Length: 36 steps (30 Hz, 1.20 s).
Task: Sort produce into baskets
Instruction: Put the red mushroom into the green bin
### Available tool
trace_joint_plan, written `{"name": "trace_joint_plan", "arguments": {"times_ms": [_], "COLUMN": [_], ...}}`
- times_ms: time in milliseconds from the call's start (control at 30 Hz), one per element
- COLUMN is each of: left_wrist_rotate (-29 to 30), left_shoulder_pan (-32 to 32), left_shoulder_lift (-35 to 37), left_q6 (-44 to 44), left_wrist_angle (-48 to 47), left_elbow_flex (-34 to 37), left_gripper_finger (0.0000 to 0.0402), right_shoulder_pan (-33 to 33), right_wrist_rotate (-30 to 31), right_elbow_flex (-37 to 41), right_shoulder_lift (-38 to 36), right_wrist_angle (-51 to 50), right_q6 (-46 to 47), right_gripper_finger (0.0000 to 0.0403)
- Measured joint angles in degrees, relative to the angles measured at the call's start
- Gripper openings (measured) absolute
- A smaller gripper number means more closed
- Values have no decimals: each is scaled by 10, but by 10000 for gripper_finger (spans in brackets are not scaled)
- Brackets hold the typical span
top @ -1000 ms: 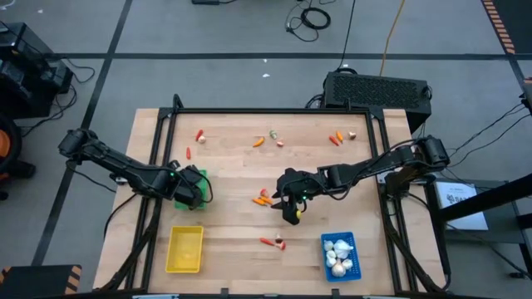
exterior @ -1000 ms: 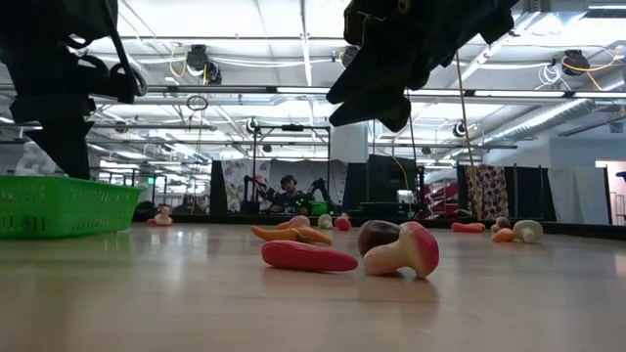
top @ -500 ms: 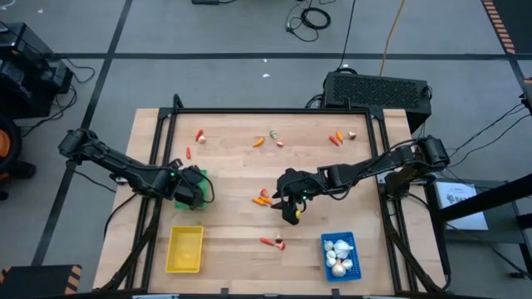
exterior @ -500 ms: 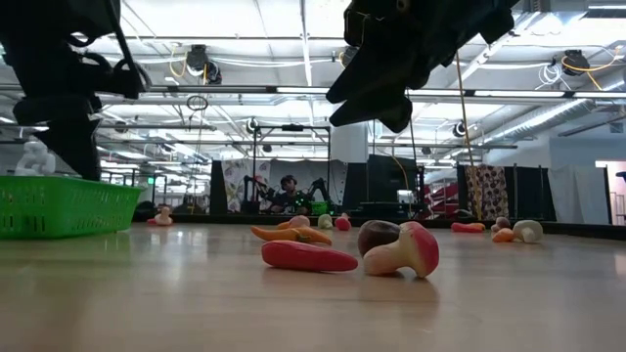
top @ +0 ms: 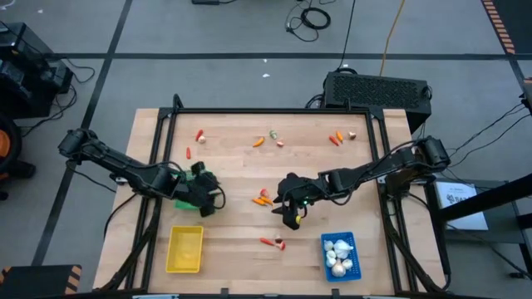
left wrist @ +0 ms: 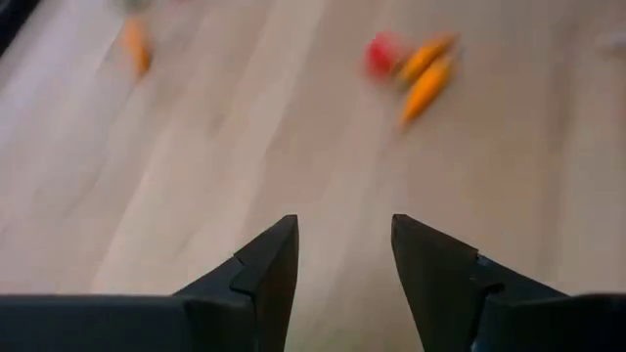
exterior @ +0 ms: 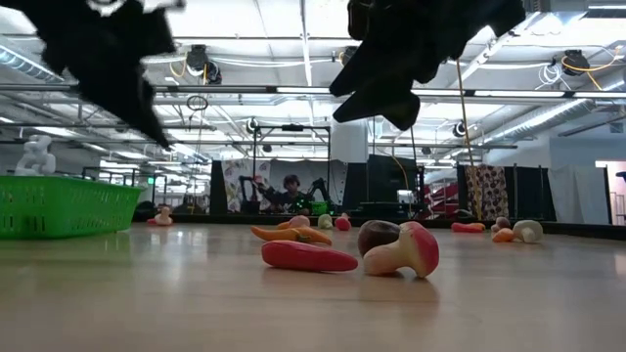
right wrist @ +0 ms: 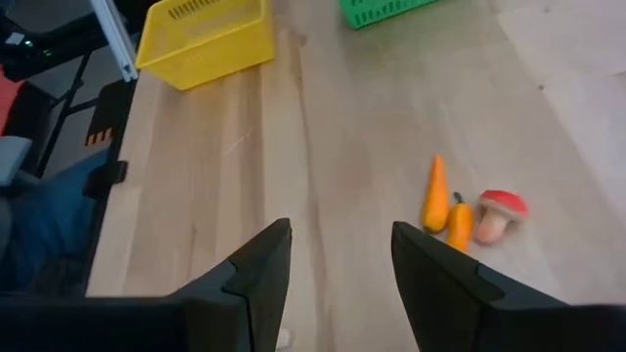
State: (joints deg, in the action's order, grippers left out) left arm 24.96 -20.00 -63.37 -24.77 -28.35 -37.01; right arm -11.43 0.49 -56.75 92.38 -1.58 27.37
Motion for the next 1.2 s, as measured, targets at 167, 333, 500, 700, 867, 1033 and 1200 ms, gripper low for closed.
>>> {"name": "trace_joint_plan", "arguments": {"times_ms": [167,333,500,700,867,1033,1200], "left_wrist_rotate": [-59,-118,-128,-128,-128,-129,-154], "left_shoulder_pan": [-19,-50,-78,-95,-102,-101,-99], "left_shoulder_lift": [-17,-89,-196,-322,-410,-485,-542], "left_q6": [99,178,229,273,339,387,393], "left_wrist_angle": [215,410,473,472,474,474,476], "left_elbow_flex": [0,-1,-35,-136,-216,-282,-325], "left_gripper_finger": [173,173,173,173,173,173,173], "right_shoulder_pan": [-17,-34,-41,-41,-41,-41,-41], "right_wrist_rotate": [0,11,29,30,30,30,30], "right_elbow_flex": [0,0,0,0,0,0,0], "right_shoulder_lift": [0,0,0,0,0,0,0], "right_wrist_angle": [-1,-4,-5,-7,-20,-54,-77], "right_q6": [11,11,10,10,9,19,32], "right_gripper_finger": [169,169,169,169,169,169,169]}}
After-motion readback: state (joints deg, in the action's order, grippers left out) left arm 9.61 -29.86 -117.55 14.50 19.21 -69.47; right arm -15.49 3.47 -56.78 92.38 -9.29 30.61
